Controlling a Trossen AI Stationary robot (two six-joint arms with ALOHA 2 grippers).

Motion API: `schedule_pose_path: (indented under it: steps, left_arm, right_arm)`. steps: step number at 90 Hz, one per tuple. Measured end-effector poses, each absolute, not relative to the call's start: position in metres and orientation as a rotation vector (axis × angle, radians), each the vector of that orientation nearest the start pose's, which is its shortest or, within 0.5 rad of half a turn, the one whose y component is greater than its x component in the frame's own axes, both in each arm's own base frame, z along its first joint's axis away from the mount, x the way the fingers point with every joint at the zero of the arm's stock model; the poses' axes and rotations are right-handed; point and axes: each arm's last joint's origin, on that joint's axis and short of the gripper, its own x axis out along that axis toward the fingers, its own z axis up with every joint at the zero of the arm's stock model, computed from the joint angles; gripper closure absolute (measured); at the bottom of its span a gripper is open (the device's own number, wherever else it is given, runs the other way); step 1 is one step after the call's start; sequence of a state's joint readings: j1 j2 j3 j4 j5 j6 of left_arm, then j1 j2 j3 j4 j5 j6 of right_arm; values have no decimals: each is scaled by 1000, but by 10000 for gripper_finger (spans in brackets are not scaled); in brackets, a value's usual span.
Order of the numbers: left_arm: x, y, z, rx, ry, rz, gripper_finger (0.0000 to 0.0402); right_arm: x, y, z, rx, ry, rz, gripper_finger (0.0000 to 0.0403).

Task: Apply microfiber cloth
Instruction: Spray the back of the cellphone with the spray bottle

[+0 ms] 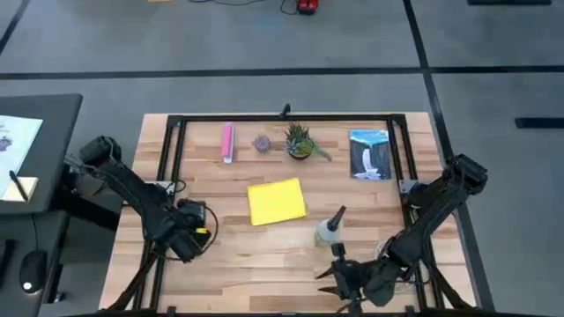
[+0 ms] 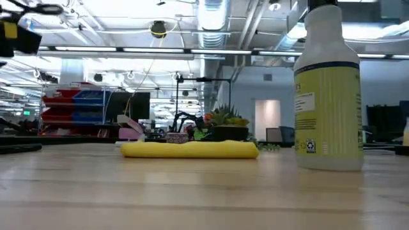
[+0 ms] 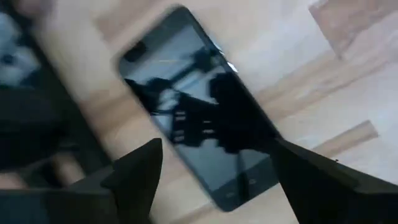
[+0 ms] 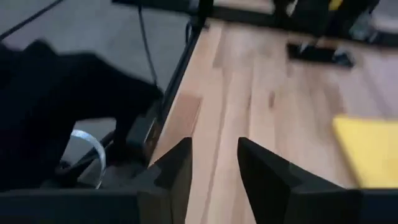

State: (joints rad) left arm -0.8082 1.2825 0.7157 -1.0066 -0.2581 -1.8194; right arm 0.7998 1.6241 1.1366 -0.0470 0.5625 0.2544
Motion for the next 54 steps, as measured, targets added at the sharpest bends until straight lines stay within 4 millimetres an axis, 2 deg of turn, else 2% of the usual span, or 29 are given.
schedule_pose_path:
  steps: [10,18,26,36,46,54]
  left_arm:
    - [134,-131,160,-761,1140,679,123]
    - [137,-137,146,-794,1053,586,123]
    - [144,-146,141,-827,936,535,123]
    - [153,-156,141,-825,832,485,123]
    - [165,-168,148,-811,792,393,123]
    - [173,-175,157,-772,792,379,123]
  right_arm:
    - [280,231,273,-118,401,135,302]
    - [296,221,294,-153,348,118,305]
    - [308,211,316,-185,291,118,306]
    - [320,197,331,-201,252,116,306]
    - [332,179,337,-186,240,107,306]
    - [349,160,338,-186,235,121,306]
